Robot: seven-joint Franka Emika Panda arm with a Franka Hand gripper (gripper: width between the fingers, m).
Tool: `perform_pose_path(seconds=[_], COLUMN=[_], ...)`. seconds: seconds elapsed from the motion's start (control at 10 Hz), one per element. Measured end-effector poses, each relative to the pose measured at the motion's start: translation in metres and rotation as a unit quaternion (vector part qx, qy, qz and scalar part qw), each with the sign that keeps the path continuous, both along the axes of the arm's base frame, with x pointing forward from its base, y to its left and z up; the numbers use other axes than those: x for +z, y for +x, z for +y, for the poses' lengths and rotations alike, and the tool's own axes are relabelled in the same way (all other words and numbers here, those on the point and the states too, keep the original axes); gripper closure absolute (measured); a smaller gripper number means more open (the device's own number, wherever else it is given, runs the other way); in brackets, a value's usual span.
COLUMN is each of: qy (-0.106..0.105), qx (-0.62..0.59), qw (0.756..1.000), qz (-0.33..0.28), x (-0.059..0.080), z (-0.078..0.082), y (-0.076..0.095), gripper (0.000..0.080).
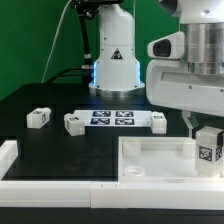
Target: Assemble one leg
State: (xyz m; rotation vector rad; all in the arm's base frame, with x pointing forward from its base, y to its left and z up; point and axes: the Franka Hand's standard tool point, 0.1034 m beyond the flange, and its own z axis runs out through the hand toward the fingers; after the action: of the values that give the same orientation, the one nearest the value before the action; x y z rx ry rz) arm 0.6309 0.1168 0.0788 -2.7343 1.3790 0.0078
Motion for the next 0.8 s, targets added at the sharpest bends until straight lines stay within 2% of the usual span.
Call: perform_pose_path(seconds=[0.2,0.4,0.5,0.6,0.7,0.8], qy=[0.01,0.018,0.021,0.024,0.025,0.025], qx=[-0.103,-0.26,-0.297,-0.323,-0.322,-0.317], qw=[0.995,0.965,0.954,0.946,0.946,0.948], qz=[0.008,0.022,0.026,0.028,0.029,0.028], x=[-0.0004,-0.0013,-0.0013,-0.0013,-0.0013,-0.0013], z=[-0.0005,0.0024,0.0022,0.0032,0.0044,0.0044], y=[0.0,-0.0006,-0.0004,-0.0005,-0.0007,-0.0007], gripper=[0.0508,0.0508,0.0508,0.0432,0.0432,0.0251])
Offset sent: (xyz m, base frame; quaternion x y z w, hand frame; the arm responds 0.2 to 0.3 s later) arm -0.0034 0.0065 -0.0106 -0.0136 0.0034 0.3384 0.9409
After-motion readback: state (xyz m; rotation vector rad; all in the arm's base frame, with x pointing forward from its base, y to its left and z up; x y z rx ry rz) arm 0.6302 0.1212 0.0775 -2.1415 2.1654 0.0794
